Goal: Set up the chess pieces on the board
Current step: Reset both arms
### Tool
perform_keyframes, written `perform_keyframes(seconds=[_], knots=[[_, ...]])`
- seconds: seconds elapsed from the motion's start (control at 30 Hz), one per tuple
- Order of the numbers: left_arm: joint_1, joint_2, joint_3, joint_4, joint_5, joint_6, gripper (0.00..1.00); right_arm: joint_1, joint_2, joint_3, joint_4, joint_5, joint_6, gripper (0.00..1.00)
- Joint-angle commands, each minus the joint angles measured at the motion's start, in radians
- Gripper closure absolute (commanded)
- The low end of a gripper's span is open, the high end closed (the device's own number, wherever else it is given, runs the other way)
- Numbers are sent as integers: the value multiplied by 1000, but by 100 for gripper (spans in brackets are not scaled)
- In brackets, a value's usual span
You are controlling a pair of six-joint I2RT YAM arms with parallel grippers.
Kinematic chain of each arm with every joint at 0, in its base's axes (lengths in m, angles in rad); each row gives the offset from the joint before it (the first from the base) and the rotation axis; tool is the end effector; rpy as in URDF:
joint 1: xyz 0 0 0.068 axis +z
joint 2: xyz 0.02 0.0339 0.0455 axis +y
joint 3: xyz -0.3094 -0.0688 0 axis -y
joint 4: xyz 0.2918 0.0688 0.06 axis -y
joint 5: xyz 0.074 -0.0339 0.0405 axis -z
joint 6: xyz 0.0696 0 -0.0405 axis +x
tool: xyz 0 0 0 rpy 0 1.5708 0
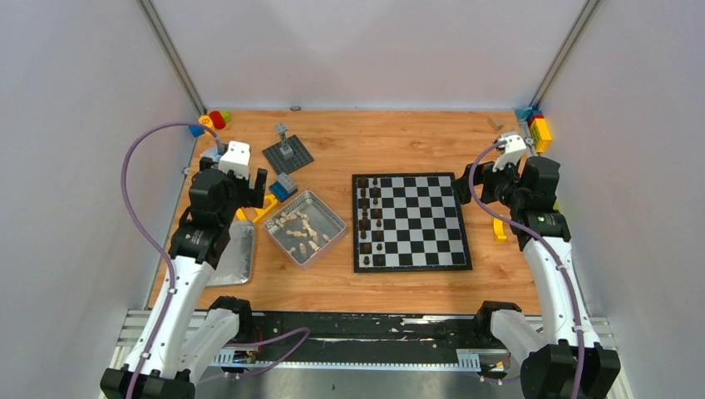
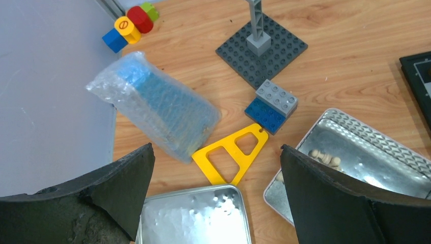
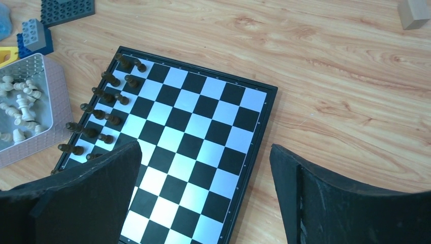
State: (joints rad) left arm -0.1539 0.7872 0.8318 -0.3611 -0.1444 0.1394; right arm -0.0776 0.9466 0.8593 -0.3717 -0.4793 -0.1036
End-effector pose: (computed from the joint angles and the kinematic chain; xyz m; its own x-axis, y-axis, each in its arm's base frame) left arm 0.2251 -0.0248 0.3612 -0.3023 0.1860 -0.9349 0.0591 0.9825 0.1764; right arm 0.2585 0.0121 0.3387 -0.4038 -0.0606 -0.9128 -0.3872 0.9153 0.1105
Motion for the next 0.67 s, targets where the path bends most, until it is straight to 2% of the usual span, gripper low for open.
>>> perform_keyframes(seconds=[0.0,0.63], knots=[[10,13,-23,45,8,32,0,-5,5,4,57,46,-18,0],[10,16,-51,39,29,35,0,-5,-25,-9,52,46,-41,0]])
